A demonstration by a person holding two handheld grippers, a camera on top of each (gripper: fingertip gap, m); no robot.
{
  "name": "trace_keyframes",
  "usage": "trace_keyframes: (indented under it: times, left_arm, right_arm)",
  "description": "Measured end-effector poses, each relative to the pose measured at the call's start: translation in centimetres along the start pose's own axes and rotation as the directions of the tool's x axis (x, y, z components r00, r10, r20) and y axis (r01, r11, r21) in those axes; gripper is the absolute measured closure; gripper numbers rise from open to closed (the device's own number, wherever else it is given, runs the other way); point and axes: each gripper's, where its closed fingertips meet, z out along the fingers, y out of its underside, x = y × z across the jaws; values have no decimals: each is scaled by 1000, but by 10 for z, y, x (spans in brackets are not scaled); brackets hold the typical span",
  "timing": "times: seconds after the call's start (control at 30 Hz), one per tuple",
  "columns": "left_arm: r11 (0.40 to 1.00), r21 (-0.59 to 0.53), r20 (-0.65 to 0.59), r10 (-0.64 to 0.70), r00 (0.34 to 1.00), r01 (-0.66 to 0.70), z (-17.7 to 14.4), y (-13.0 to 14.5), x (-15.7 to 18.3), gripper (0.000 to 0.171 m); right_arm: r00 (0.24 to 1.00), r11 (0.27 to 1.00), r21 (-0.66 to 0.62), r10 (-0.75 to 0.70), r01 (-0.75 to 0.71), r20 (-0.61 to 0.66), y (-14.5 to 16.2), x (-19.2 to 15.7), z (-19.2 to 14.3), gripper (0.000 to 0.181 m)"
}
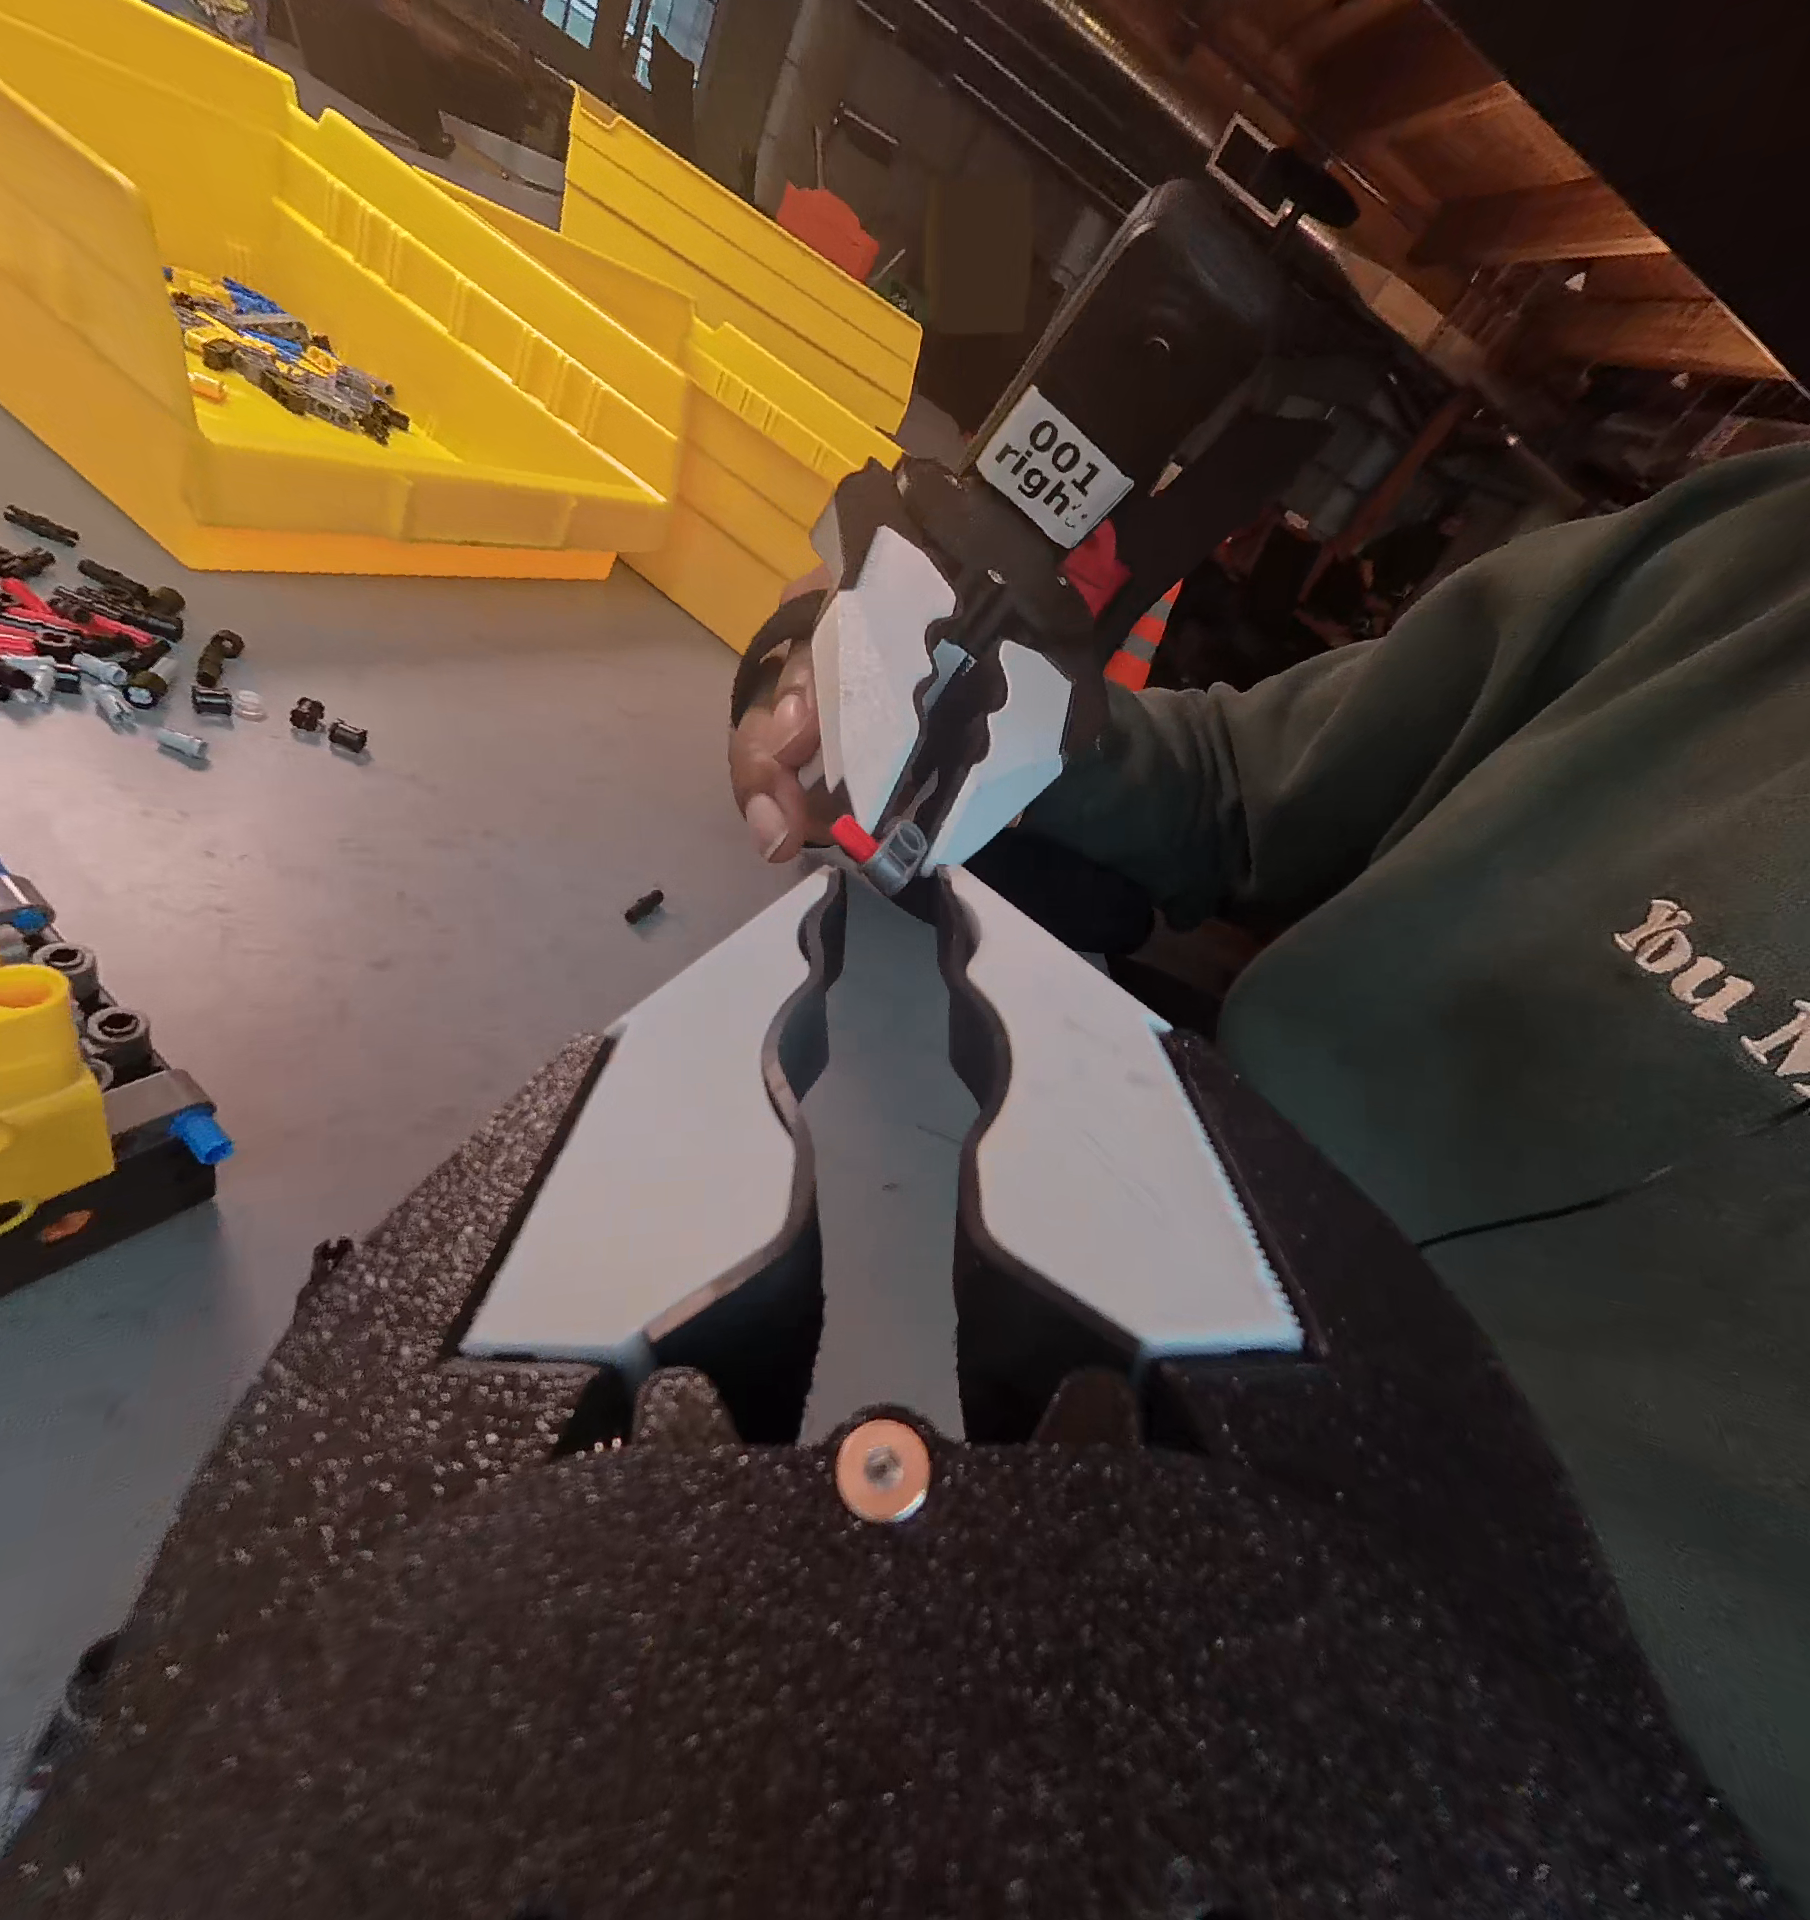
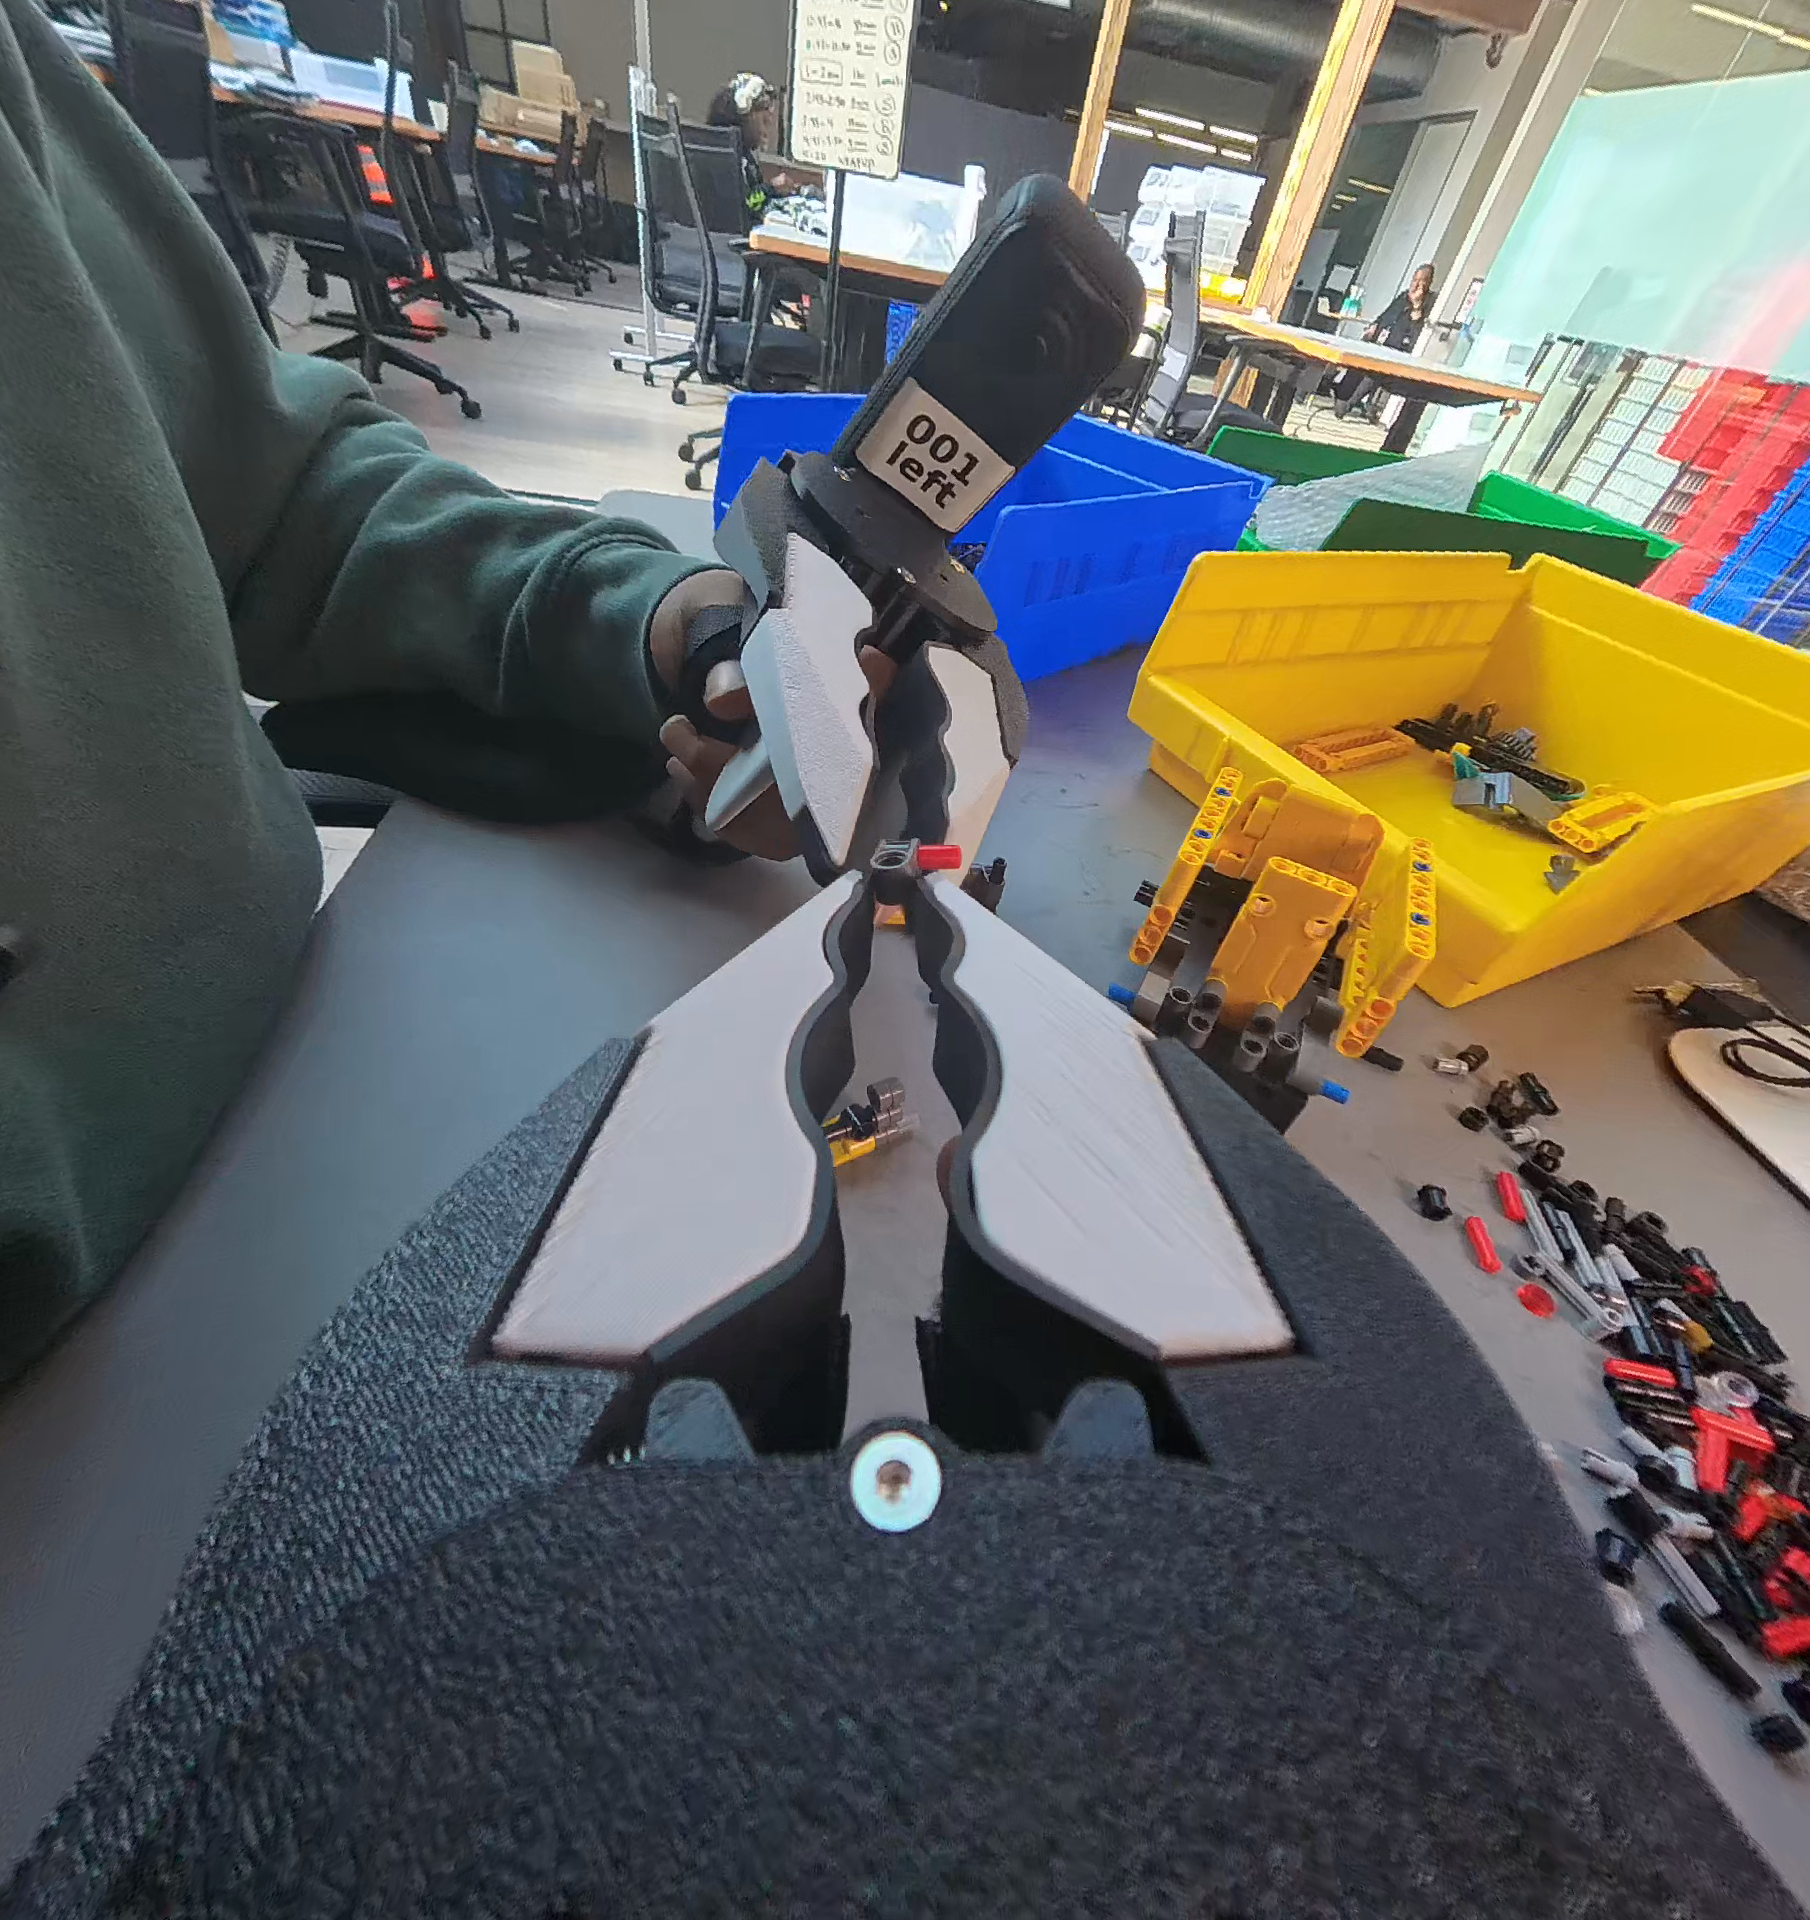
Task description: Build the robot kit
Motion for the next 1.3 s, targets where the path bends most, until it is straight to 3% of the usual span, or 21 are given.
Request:
trace_keyframes:
  times: [0.63,0.87,1.07,1.3]
  left_arm:
    - [987,20,-41,-161,986,161,-2,-1,-6,157]
    - [976,44,-29,-211,977,212,-5,-4,-13,168]
    - [961,89,-19,-260,965,261,-7,-9,-21,156]
    - [946,127,-74,-292,954,299,-10,-17,-17,157]
  right_arm:
    - [998,999,-46,-21,19,-53,9,9,3,175]
    - [994,997,-61,-60,55,-89,10,12,3,175]
    - [980,990,-56,-137,130,-147,5,17,2,175]
    - [963,978,-69,-205,195,-177,4,18,2,175]
